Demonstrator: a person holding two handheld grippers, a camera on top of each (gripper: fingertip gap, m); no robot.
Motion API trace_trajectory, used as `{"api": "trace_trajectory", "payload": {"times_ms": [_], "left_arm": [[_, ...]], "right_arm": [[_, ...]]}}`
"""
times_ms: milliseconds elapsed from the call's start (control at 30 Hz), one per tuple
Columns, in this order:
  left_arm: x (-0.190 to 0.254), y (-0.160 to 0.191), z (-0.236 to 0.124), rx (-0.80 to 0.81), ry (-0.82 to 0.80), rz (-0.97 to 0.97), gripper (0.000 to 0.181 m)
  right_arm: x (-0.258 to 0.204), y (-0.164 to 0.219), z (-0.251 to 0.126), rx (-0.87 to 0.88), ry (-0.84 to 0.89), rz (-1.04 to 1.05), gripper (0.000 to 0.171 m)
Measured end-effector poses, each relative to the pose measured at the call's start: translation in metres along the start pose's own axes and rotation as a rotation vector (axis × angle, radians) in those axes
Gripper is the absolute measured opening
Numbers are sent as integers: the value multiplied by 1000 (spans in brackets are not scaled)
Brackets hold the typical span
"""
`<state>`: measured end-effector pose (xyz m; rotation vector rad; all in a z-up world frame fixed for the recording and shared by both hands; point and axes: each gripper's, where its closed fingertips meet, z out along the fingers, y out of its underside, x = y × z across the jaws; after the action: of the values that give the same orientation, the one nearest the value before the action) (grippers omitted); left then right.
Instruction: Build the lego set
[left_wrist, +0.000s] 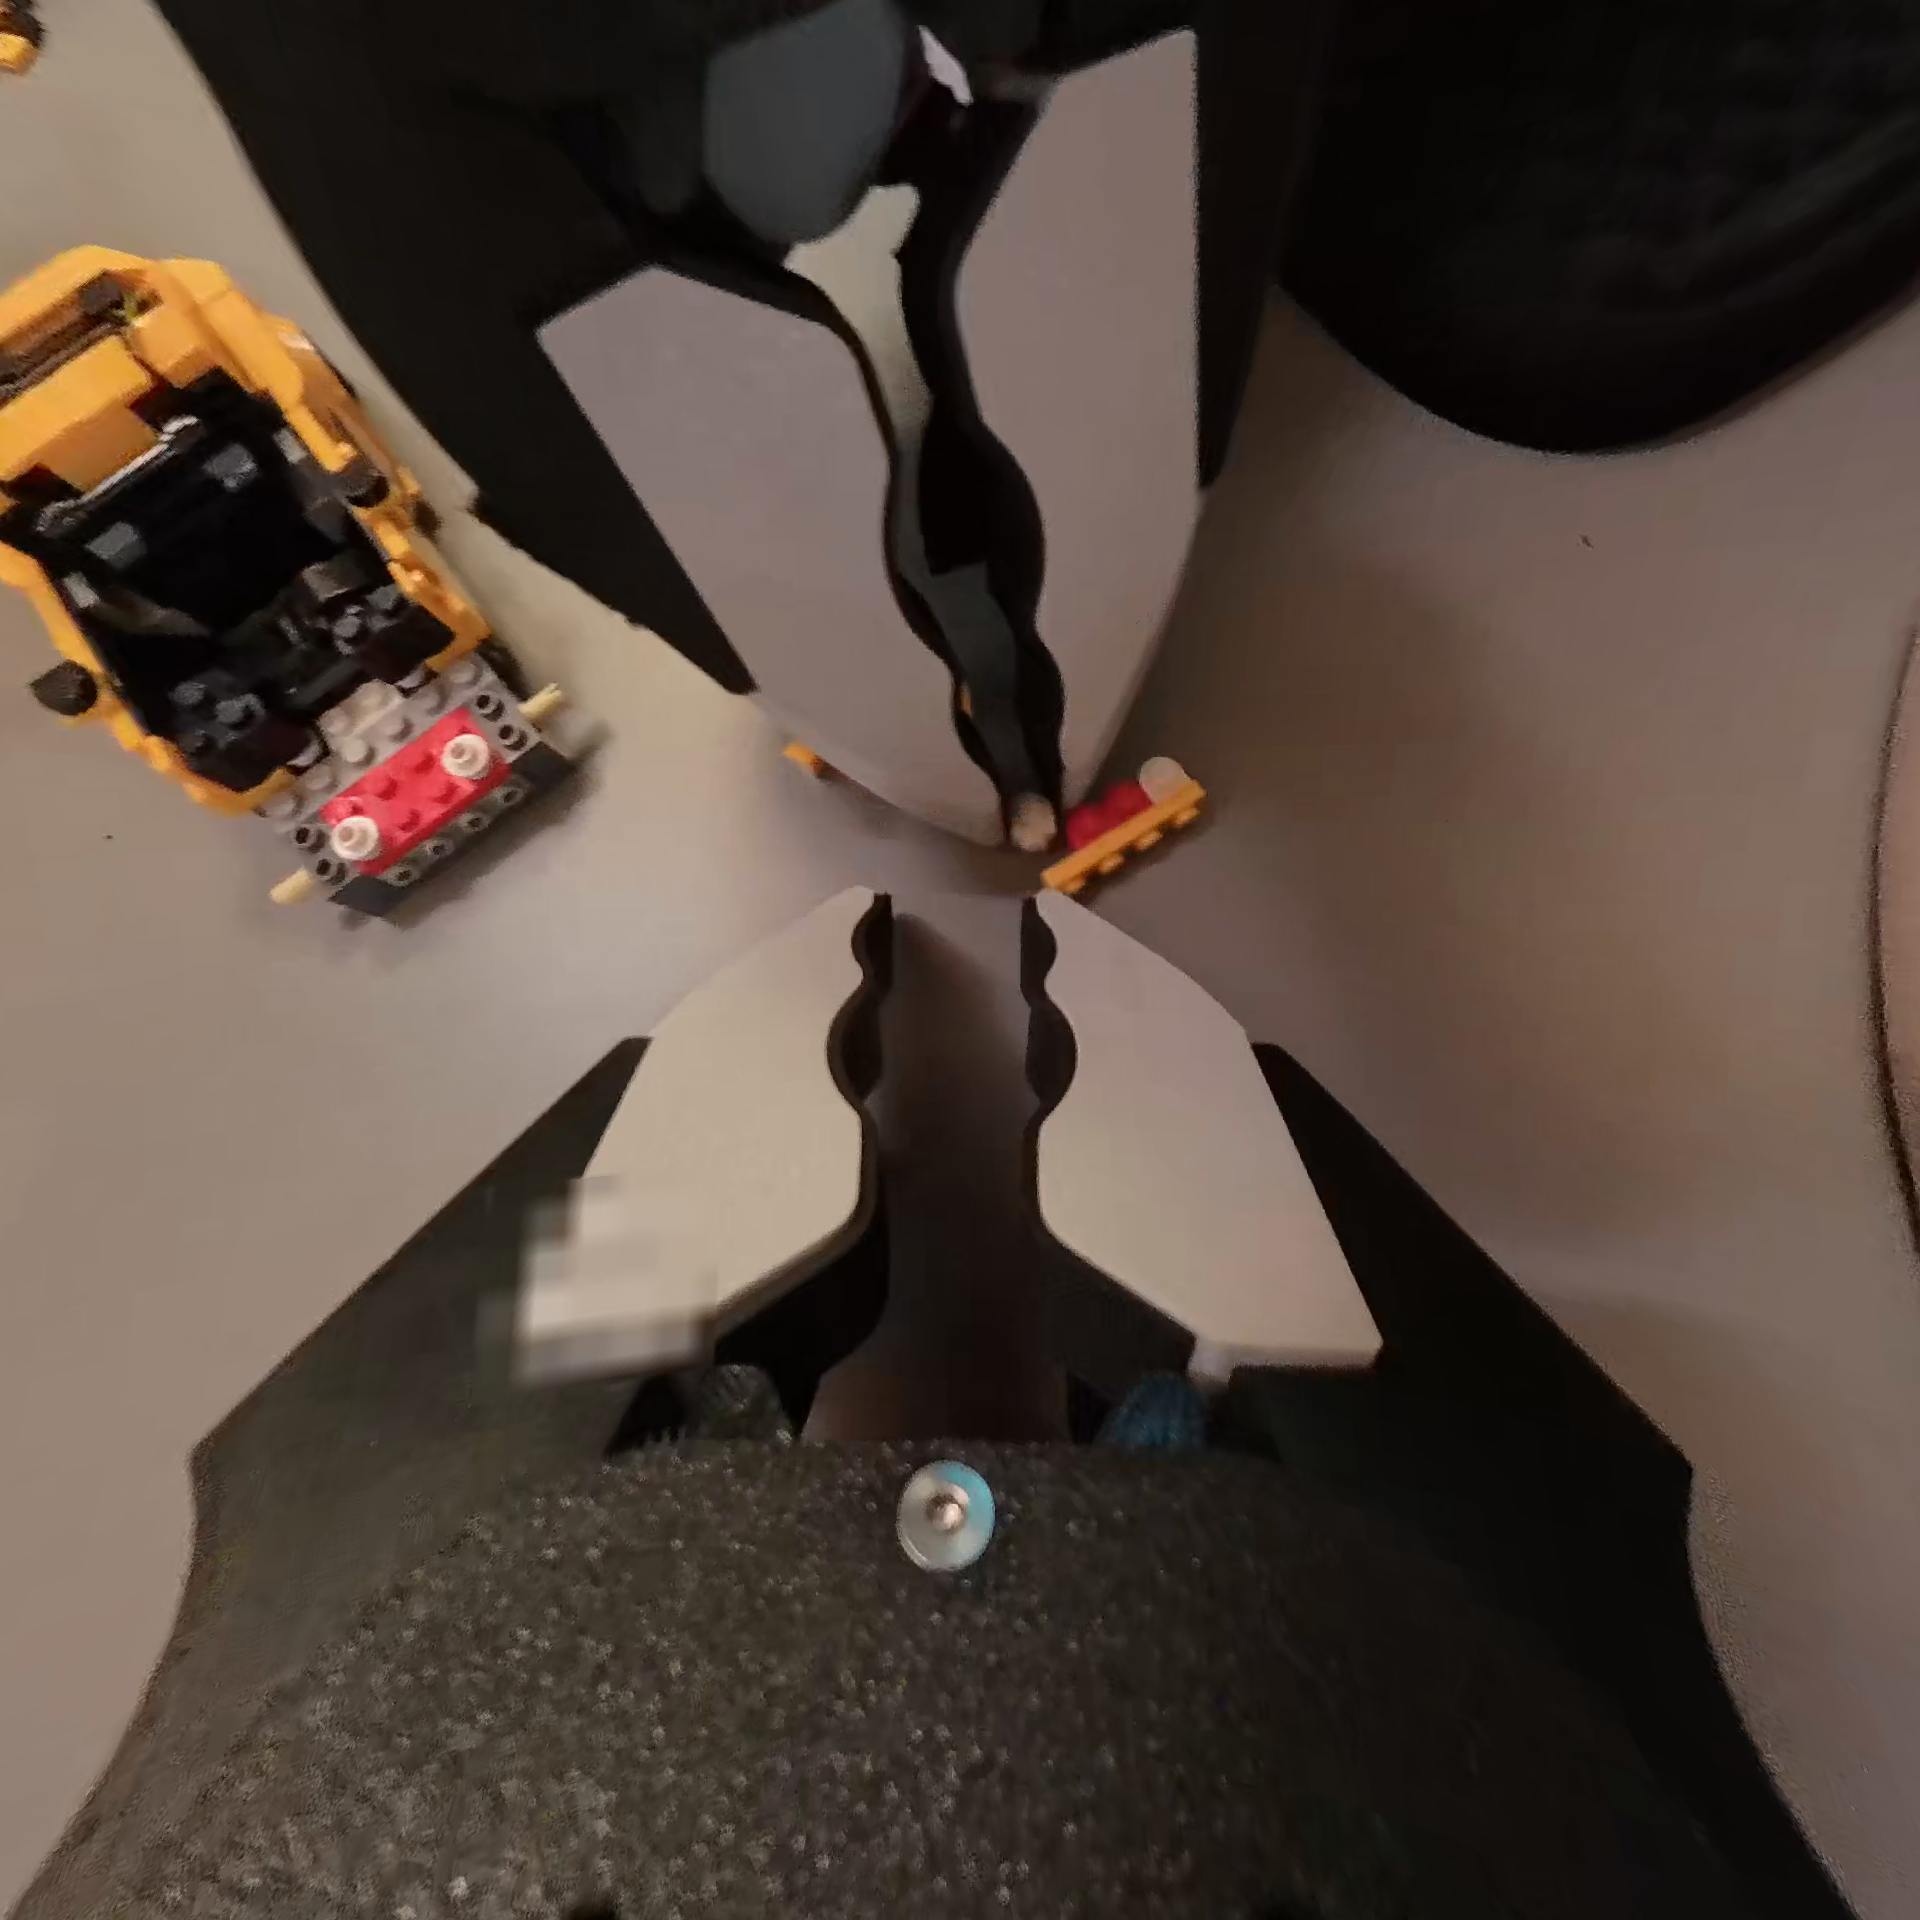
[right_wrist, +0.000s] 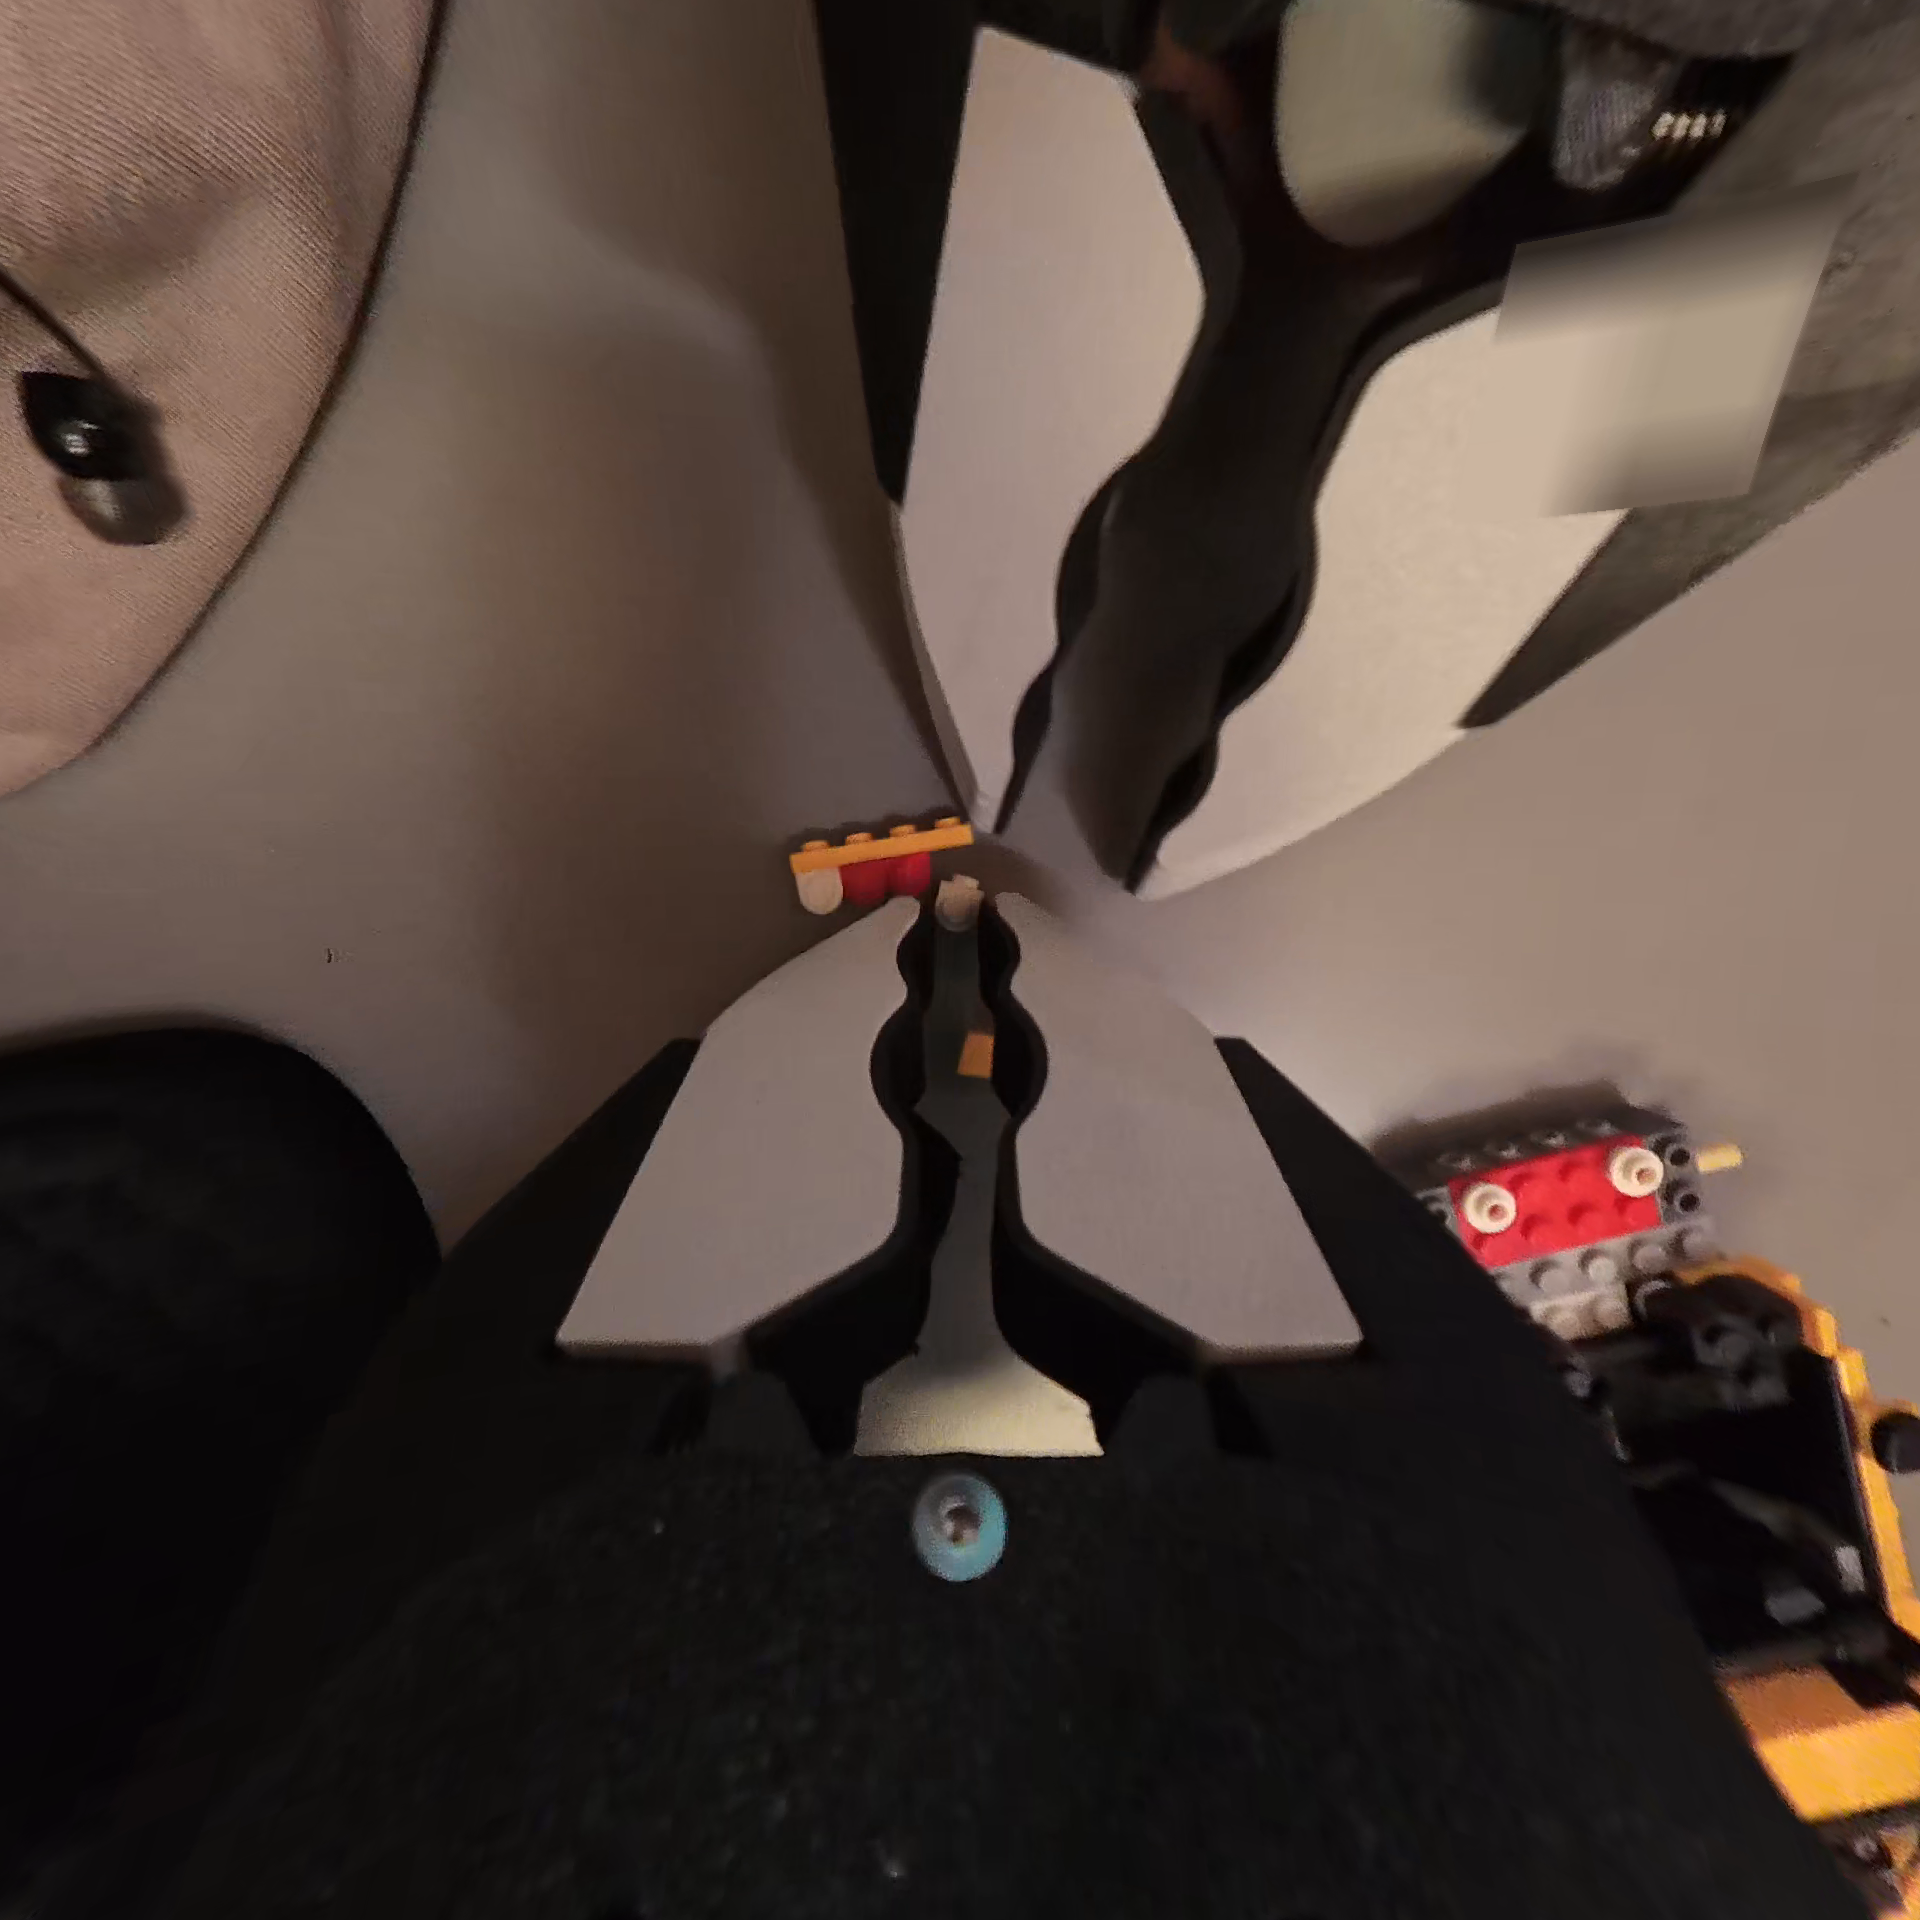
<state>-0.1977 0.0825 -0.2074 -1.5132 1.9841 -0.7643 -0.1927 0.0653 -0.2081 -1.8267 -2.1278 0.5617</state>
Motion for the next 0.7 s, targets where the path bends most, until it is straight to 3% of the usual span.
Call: {"api": "trace_trajectory", "payload": {"times_ms": [200, 367, 567, 700], "left_arm": [[-7, 1, 0, 22, -3, -37, 21], [11, -2, -7, 51, 125, -50, 26], [8, -2, 2, 25, 54, 6, 30], [-3, -2, 2, 25, -3, -14, 24]], "right_arm": [[-6, -1, 2, 27, -10, 25, 8], [-6, -1, 2, 31, -21, 10, 8], [-8, -3, 4, 41, -37, -26, 8], [-8, -1, 2, 54, -41, -28, 9]]}}
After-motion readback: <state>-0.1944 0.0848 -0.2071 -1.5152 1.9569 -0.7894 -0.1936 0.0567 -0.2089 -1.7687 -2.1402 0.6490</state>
